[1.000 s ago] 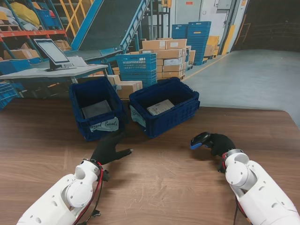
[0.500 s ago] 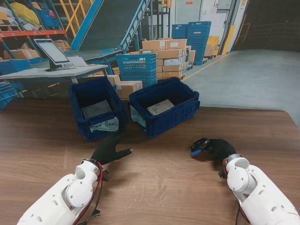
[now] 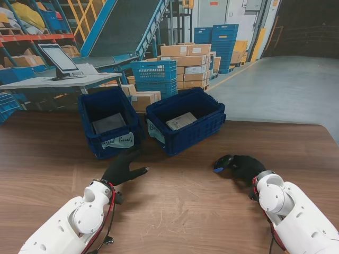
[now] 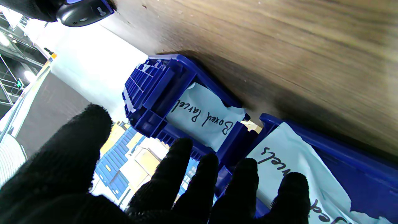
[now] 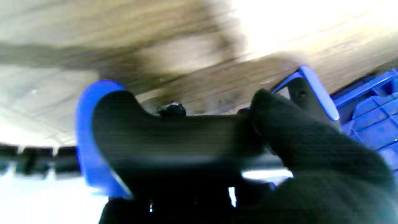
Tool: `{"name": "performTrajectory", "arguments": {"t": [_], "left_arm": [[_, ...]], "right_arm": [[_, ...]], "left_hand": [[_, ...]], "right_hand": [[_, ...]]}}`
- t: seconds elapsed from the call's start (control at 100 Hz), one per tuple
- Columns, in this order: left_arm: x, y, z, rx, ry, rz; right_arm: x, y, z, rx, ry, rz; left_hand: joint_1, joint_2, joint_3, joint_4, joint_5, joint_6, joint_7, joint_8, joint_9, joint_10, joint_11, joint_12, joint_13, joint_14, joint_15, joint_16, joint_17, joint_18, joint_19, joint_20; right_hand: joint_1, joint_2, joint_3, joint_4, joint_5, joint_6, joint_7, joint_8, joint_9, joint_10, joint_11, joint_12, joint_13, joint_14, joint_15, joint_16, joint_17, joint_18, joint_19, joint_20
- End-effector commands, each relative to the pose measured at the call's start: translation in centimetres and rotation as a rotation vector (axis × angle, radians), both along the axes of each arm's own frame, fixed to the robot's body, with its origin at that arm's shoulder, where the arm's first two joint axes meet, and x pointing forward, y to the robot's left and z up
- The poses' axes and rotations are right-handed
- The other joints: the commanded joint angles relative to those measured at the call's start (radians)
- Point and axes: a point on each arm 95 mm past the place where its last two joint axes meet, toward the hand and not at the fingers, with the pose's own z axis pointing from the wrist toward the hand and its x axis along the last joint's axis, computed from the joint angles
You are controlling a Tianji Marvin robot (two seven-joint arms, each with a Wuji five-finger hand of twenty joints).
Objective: Scan and sort packages by packaging type
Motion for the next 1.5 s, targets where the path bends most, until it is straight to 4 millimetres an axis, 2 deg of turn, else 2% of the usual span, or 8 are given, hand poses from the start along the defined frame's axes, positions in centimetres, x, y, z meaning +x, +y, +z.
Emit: {"name": "performTrajectory", "arguments": {"t": [0.0, 0.12, 0.33, 0.45, 0.79, 1.31, 1.42, 1.49], "left_arm": [[-0.2, -0.4, 0.2, -0.014, 0.0, -0.011], [-0.1, -0.3, 0.4, -0.023, -0.006, -0.003], [-0.1, -0.4, 0.4, -0.031, -0.012, 0.001], [-0.1, -0.4, 0.4, -0.032, -0.014, 0.0], [0.0, -0.6, 0.4, -0.048, -0.021, 0.002], [-0.1, -0.7, 0.5, -0.051, -0.021, 0.012], [-0.1, -0.6, 0.4, -0.036, -0.021, 0.014], [-0.2, -0.6, 0.4, -0.029, -0.016, 0.013]], "right_arm": [[-0.9, 0.1, -1.2, -0.005, 0.05, 0.003], [-1.0, 0.0, -1.0, -0.008, 0.065, 0.009], [-1.2, -0.4, -0.5, 0.007, 0.113, 0.009], [-1.5, -0.6, -0.4, 0.047, 0.107, -0.028], [-2.1, -1.2, 0.9, 0.054, 0.059, -0.072], [-2.4, -0.9, 5.4, 0.061, -0.092, -0.127], [-2.8, -0.3, 6.3, 0.067, -0.139, -0.126], [-3.1, 0.2, 6.7, 0.081, -0.174, -0.123]], "left_hand": [[0.005, 0.031, -0.035, 0.038, 0.005, -0.026, 0.006, 0.005, 0.005, 0.009, -0.026, -0.008, -0.042, -0.003, -0.031, -0.012, -0.016, -0.024, -0.038, 0.013], [0.004, 0.032, -0.035, 0.038, 0.004, -0.026, 0.006, 0.005, 0.008, 0.01, -0.032, -0.008, -0.042, -0.004, -0.031, -0.012, -0.016, -0.025, -0.04, 0.014], [0.005, 0.03, -0.036, 0.038, 0.005, -0.027, 0.006, 0.005, 0.016, 0.01, -0.045, -0.008, -0.042, -0.003, -0.031, -0.012, -0.015, -0.025, -0.042, 0.015], [0.005, 0.031, -0.036, 0.038, 0.004, -0.025, 0.006, 0.005, 0.023, 0.011, -0.061, -0.01, -0.044, -0.003, -0.032, -0.012, -0.016, -0.025, -0.043, 0.016], [0.008, 0.033, -0.042, 0.038, 0.003, -0.028, 0.006, 0.006, 0.028, 0.012, -0.083, -0.003, -0.045, -0.002, -0.033, -0.013, -0.017, -0.026, -0.048, 0.017], [0.014, 0.039, -0.056, 0.039, 0.001, -0.029, 0.005, 0.006, 0.031, 0.01, -0.084, 0.001, -0.046, -0.003, -0.035, -0.013, -0.018, -0.027, -0.05, 0.02], [0.015, 0.049, -0.063, 0.039, 0.011, -0.034, 0.009, 0.007, 0.061, -0.013, -0.077, 0.003, -0.027, -0.013, -0.028, -0.012, -0.008, -0.024, -0.046, 0.022], [0.019, 0.055, -0.07, 0.039, 0.015, -0.039, 0.01, 0.007, 0.08, -0.021, -0.076, 0.002, -0.018, -0.015, -0.029, -0.013, -0.004, -0.023, -0.045, 0.022]], "right_hand": [[-0.054, 0.06, -0.055, 0.052, -0.027, 0.011, -0.057, -0.003, -0.044, 0.034, -0.046, -0.043, -0.056, 0.027, -0.361, -0.202, -0.038, 0.019, -0.063, -0.031], [-0.109, 0.152, -0.189, 0.115, -0.042, 0.047, -0.208, 0.038, -0.075, 0.05, -0.133, -0.129, -0.095, 0.045, -0.502, -0.305, -0.109, 0.056, -0.206, -0.136], [-0.213, 0.234, -0.362, 0.104, -0.149, 0.096, -0.388, -0.007, -0.12, 0.061, -0.269, -0.256, -0.18, 0.061, -0.68, -0.448, -0.182, 0.069, -0.363, -0.283], [-0.272, 0.265, -0.408, 0.094, -0.174, 0.11, -0.422, -0.013, -0.134, 0.065, -0.298, -0.288, -0.208, 0.07, -0.715, -0.484, -0.197, 0.073, -0.412, -0.336], [-0.349, 0.293, -0.424, 0.082, -0.227, 0.136, -0.473, -0.026, -0.179, 0.068, -0.328, -0.304, -0.242, 0.08, -0.736, -0.503, -0.225, 0.083, -0.447, -0.37], [-0.366, 0.296, -0.414, 0.07, -0.216, 0.13, -0.486, -0.023, -0.175, 0.07, -0.336, -0.304, -0.235, 0.078, -0.738, -0.508, -0.234, 0.09, -0.459, -0.383], [-0.362, 0.296, -0.413, 0.068, -0.203, 0.122, -0.482, -0.021, -0.168, 0.065, -0.337, -0.303, -0.23, 0.075, -0.737, -0.507, -0.231, 0.086, -0.459, -0.384], [-0.359, 0.299, -0.415, 0.063, -0.193, 0.105, -0.479, -0.019, -0.149, 0.061, -0.335, -0.301, -0.226, 0.063, -0.738, -0.508, -0.22, 0.053, -0.48, -0.403]]}}
